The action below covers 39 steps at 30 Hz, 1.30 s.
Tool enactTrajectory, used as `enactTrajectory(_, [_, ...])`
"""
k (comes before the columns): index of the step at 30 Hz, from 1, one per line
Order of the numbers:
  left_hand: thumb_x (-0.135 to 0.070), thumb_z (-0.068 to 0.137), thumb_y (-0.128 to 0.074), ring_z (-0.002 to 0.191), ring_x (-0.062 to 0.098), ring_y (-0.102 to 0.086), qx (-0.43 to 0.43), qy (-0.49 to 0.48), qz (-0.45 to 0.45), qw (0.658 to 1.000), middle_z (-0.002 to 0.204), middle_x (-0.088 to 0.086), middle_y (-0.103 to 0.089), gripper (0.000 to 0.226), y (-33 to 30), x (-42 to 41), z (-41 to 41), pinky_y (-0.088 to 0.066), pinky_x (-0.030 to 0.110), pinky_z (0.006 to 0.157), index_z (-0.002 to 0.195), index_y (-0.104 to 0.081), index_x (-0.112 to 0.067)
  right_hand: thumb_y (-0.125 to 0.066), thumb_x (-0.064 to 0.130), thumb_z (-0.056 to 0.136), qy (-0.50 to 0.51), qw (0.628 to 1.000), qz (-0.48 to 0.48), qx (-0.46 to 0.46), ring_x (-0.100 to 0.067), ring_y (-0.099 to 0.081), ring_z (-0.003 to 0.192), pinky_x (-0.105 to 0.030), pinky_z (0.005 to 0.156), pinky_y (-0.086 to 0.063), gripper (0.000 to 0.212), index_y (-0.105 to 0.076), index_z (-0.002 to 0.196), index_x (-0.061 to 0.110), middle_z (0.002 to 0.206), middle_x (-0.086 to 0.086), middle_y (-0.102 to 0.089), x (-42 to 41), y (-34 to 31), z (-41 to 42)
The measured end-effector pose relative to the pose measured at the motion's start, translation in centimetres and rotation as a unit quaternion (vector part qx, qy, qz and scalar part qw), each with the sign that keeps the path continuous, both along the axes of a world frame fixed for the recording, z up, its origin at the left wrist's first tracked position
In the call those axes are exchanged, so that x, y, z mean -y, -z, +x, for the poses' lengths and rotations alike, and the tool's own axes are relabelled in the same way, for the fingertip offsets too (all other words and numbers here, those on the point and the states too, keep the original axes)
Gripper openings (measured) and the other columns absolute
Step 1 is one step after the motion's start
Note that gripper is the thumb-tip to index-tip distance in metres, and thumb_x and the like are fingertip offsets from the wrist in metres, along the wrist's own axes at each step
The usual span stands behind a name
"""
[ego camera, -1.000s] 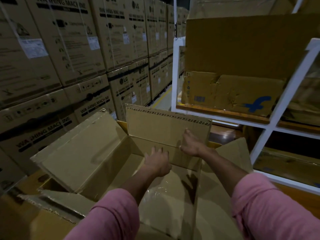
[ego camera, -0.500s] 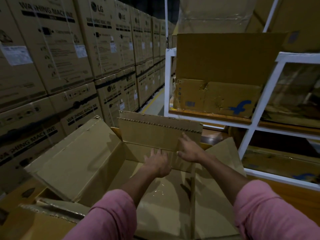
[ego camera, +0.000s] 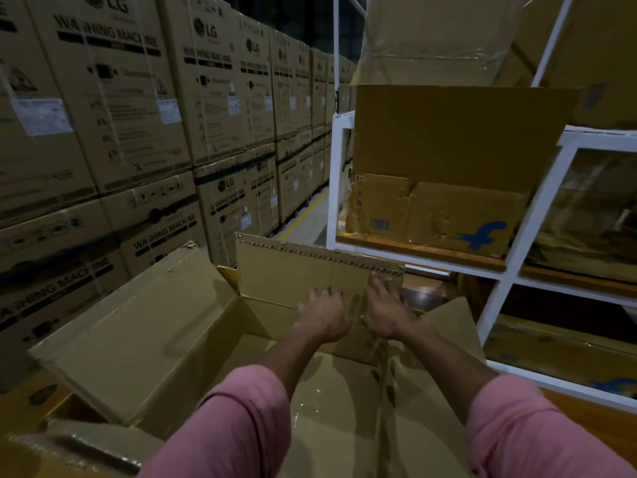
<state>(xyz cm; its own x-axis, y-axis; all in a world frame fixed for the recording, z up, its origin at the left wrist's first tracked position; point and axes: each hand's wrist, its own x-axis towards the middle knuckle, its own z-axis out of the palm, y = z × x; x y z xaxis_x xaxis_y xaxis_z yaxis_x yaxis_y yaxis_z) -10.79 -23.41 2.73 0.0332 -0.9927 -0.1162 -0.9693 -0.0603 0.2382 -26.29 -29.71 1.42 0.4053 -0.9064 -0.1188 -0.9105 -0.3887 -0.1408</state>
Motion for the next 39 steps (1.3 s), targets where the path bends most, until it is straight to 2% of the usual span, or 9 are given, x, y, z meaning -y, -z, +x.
enactTrajectory(6, [-0.04,0.101,-0.053,0.154,0.04,-0.007,-0.061,-0.03,-0.055,0.996,0.171,0.007,-0.003,0.071,2.0,3.9,-1.6,-0.022,0.064,0.118,0.159,-0.02,-0.015,-0.052,0.043,0.101,-0.032,0.997,-0.061,-0.038,-0.031,0.016,0.156,-0.052,0.127,0.0,0.08,-0.009,0.163,0.013,0.171,-0.01,0.012,2.3,0.2,-0.4])
enactTrajectory(11, [-0.039,0.101,-0.052,0.155,0.037,-0.002,-0.091,-0.065,-0.048,0.993,0.171,-0.003,0.001,0.072,4.4,6.3,-1.7,-0.018,0.061,0.121,0.161,-0.016,-0.021,-0.055,0.04,0.099,-0.058,0.993,-0.088,-0.047,-0.031,-0.004,0.157,-0.052,0.126,-0.008,0.074,-0.021,0.158,0.012,0.17,-0.01,-0.007,4.4,-0.6,-1.0])
enactTrajectory(21, [-0.04,0.1,-0.051,0.153,0.036,-0.005,-0.044,-0.059,0.011,0.997,0.171,-0.004,-0.002,0.073,7.3,6.6,-1.3,-0.022,0.058,0.118,0.161,-0.017,-0.018,-0.05,0.036,0.099,-0.063,0.995,-0.059,-0.055,-0.03,0.002,0.157,-0.054,0.126,-0.009,0.074,-0.016,0.16,0.011,0.171,-0.007,0.003,6.4,1.0,-1.6])
enactTrajectory(24, [-0.039,0.101,-0.05,0.153,0.036,-0.005,-0.037,-0.051,0.014,0.998,0.171,-0.003,-0.002,0.067,7.6,6.3,-1.0,-0.023,0.059,0.118,0.158,-0.022,-0.018,-0.052,0.035,0.097,-0.069,0.991,-0.099,-0.057,-0.033,-0.003,0.156,-0.058,0.124,-0.014,0.065,-0.031,0.154,0.012,0.17,-0.009,-0.005,5.5,1.6,-1.5])
enactTrajectory(28, [-0.039,0.101,-0.05,0.152,0.036,-0.008,-0.03,-0.044,0.021,0.998,0.169,0.002,-0.01,0.06,7.3,6.1,-0.9,-0.024,0.06,0.116,0.154,-0.033,-0.017,-0.053,0.032,0.094,-0.066,0.976,-0.201,-0.04,-0.031,-0.04,0.135,-0.05,0.106,-0.041,0.043,-0.056,0.133,0.013,0.144,-0.012,-0.05,4.3,2.2,-1.8])
enactTrajectory(30, [-0.041,0.101,-0.05,0.148,0.036,-0.018,-0.011,-0.043,0.026,0.999,0.163,0.005,-0.024,0.055,6.9,6.0,-0.7,-0.03,0.058,0.113,0.149,-0.04,-0.016,-0.053,0.03,0.096,-0.068,0.974,-0.213,-0.03,-0.03,-0.05,0.124,-0.047,0.101,-0.045,0.034,-0.063,0.124,0.014,0.131,-0.01,-0.061,3.9,2.3,-2.0])
enactTrajectory(33, [-0.04,0.101,-0.046,0.135,0.034,-0.036,0.011,-0.041,0.022,0.999,0.145,0.008,-0.047,0.045,6.3,5.3,-0.4,-0.041,0.053,0.105,0.137,-0.05,-0.013,-0.052,0.029,0.101,-0.078,0.978,-0.194,-0.014,-0.027,-0.059,0.11,-0.045,0.098,-0.048,0.024,-0.068,0.112,0.016,0.113,-0.008,-0.067,3.1,1.6,-2.3])
enactTrajectory(36, [-0.039,0.102,-0.044,0.129,0.035,-0.045,0.018,-0.03,0.011,0.999,0.137,0.013,-0.055,0.042,5.4,4.2,-0.2,-0.045,0.048,0.102,0.133,-0.053,-0.012,-0.05,0.03,0.101,-0.069,0.984,-0.162,-0.006,-0.024,-0.063,0.094,-0.041,0.082,-0.055,0.022,-0.067,0.102,0.017,0.099,-0.006,-0.066,2.3,0.9,-2.3])
enactTrajectory(39, [-0.038,0.103,-0.046,0.125,0.036,-0.054,0.01,-0.021,0.02,1.0,0.135,0.017,-0.058,0.041,4.1,3.0,-0.1,-0.048,0.043,0.1,0.132,-0.057,-0.011,-0.05,0.033,0.098,-0.052,0.991,-0.12,-0.02,-0.024,-0.064,0.087,-0.043,0.077,-0.058,0.023,-0.067,0.101,0.017,0.097,-0.005,-0.068,1.5,0.2,-2.1])
